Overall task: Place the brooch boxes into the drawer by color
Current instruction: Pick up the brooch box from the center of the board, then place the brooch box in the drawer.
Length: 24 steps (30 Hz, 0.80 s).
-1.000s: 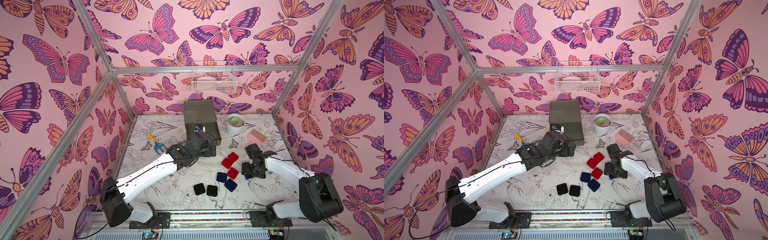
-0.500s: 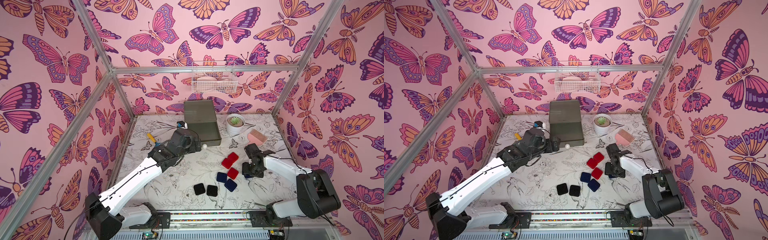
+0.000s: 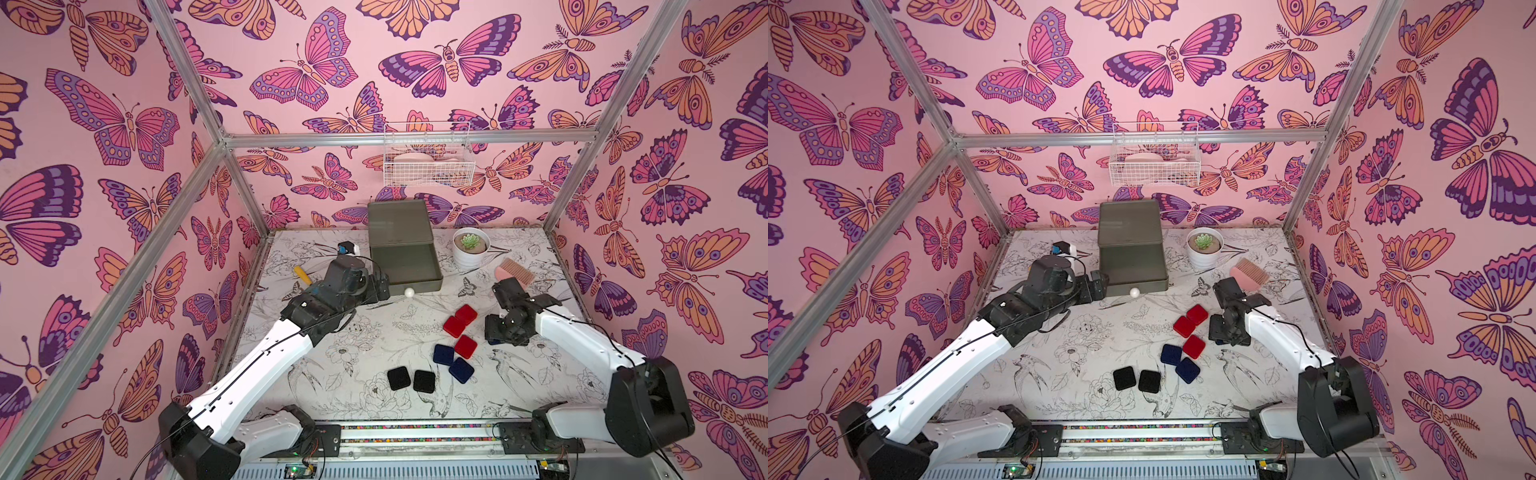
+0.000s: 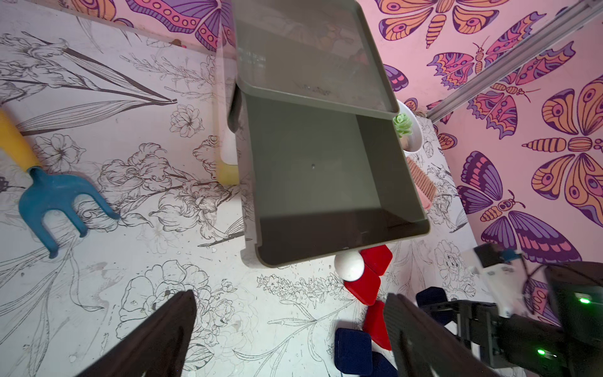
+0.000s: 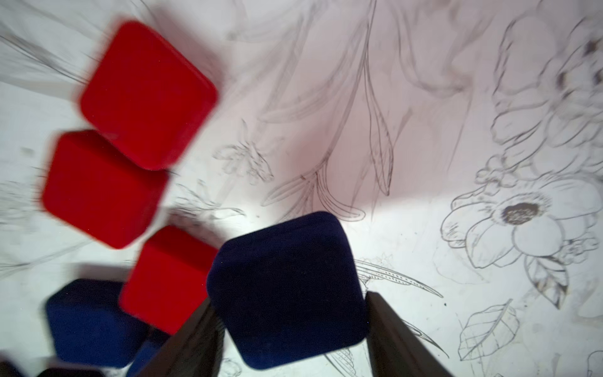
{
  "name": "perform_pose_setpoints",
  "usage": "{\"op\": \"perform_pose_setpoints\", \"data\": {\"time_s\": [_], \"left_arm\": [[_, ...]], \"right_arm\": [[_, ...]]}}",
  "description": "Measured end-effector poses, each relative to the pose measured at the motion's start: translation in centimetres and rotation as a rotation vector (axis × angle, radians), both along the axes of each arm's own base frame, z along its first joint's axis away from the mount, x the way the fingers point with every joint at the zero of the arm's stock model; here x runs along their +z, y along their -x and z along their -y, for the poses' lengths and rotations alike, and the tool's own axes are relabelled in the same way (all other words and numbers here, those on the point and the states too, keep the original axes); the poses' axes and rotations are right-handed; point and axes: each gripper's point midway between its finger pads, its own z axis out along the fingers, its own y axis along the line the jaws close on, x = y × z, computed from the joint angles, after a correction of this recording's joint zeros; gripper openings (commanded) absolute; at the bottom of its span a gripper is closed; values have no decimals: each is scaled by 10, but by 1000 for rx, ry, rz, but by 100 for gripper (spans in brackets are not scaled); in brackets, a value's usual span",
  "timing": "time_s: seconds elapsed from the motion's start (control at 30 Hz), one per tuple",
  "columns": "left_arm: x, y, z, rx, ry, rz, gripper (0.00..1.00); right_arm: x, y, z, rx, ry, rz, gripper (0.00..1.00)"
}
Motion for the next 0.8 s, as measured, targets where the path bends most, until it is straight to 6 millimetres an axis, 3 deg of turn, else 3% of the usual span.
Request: {"op": "perform_pose_setpoints", "data": {"time_s": [0.2, 0.37, 0.47, 0.6, 0.8], "left_arm": [[6, -5, -25, 57, 14, 10, 97], [5, -10, -45, 103, 25, -2, 96], [3, -13, -55, 127, 31, -10, 96], [-3, -13, -63, 144, 38, -26, 96], [-10, -9, -67, 142, 49, -46, 96]], "right_arm": [[85, -30, -37, 93, -51, 183, 43], [152, -40, -95, 254, -76, 290, 43], [179, -44, -134, 352, -90, 329, 43], [194, -50, -176, 446, -95, 341, 43], [178, -62, -214, 517, -82, 293, 43]]}}
